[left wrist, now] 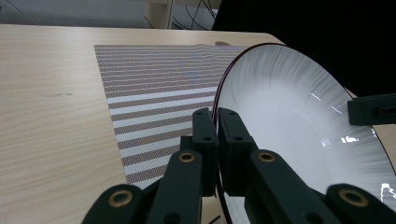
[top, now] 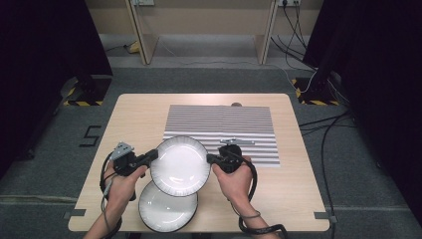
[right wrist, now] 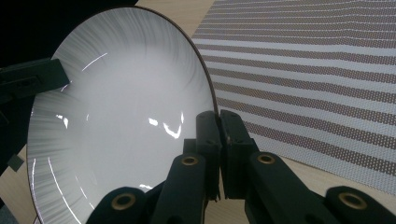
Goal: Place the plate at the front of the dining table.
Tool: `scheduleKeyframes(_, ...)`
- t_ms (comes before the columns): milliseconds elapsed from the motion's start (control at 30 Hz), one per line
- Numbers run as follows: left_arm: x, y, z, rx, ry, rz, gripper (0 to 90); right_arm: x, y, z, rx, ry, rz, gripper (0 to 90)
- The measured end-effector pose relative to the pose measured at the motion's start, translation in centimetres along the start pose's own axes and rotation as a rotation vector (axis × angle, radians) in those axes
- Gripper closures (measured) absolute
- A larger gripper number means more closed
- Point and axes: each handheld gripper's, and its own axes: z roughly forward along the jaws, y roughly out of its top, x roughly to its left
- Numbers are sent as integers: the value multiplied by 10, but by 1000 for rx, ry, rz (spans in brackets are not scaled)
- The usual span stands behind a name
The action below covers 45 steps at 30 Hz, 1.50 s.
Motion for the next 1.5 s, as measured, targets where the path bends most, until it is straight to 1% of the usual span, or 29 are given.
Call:
scheduleKeyframes(533,-1,7,7,-10,-7,0,863,-4,7,-3,-12,-16,-2,879)
scheduleKeyframes(733,-2,11,10,-9,-9,13,863,-6,9,-3,-14,-20,2,879)
scheduleKeyframes(1167,-2,16,17,-11,-13,9,862,-10,13,-4,-23,-23,13,879)
scheduleKeyframes(1400,-3,19,20,-20,-17,23,862,-12,15,-5,-31,-28,10,879)
scheduleKeyframes(1500,-3,20,21,-25,-17,23,863,-13,17,-6,-36,-31,11,879)
